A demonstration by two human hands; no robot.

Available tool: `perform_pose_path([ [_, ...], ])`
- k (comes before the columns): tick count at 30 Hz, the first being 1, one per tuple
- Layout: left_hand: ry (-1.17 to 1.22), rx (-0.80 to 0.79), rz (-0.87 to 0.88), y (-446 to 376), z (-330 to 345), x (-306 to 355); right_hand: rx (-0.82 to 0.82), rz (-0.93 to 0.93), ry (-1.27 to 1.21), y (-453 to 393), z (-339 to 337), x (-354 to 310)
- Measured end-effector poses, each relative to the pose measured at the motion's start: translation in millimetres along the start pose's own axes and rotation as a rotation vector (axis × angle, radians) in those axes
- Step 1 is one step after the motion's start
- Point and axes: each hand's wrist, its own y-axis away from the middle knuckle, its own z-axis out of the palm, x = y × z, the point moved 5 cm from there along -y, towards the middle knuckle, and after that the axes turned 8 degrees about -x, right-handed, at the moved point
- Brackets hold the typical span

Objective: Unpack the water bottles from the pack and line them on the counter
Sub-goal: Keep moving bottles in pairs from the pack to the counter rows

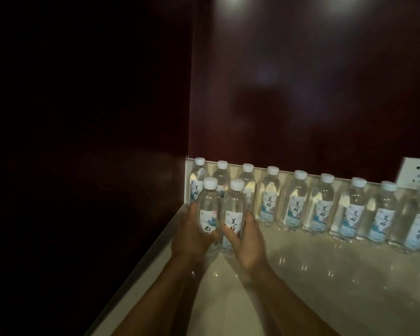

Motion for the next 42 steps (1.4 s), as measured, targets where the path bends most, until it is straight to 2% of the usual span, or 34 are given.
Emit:
perform_pose_path([
  [11, -0.148, 0.056, -0.069, -51, 21, -32, 0.075, 0.008, 0.216, -38, 18, 23],
  [15, -0.094, 0.069, -0.121, -57, 25, -36, 0.119, 0.038, 0.262, -46, 25, 29],
  [24, -0.035, 0.045, -0.055, -64, 26, -51, 0.119, 0.141, 0.446, -52, 31, 41],
  [31, -0.002, 0.045, -0.064, -70, 24, -58, 0.117, 0.216, 0.472, -58, 33, 40],
  [42, -0.043, 0.047, -0.029, -81, 22, -63, 0.177, 0.219, 0.502, -63, 36, 44],
])
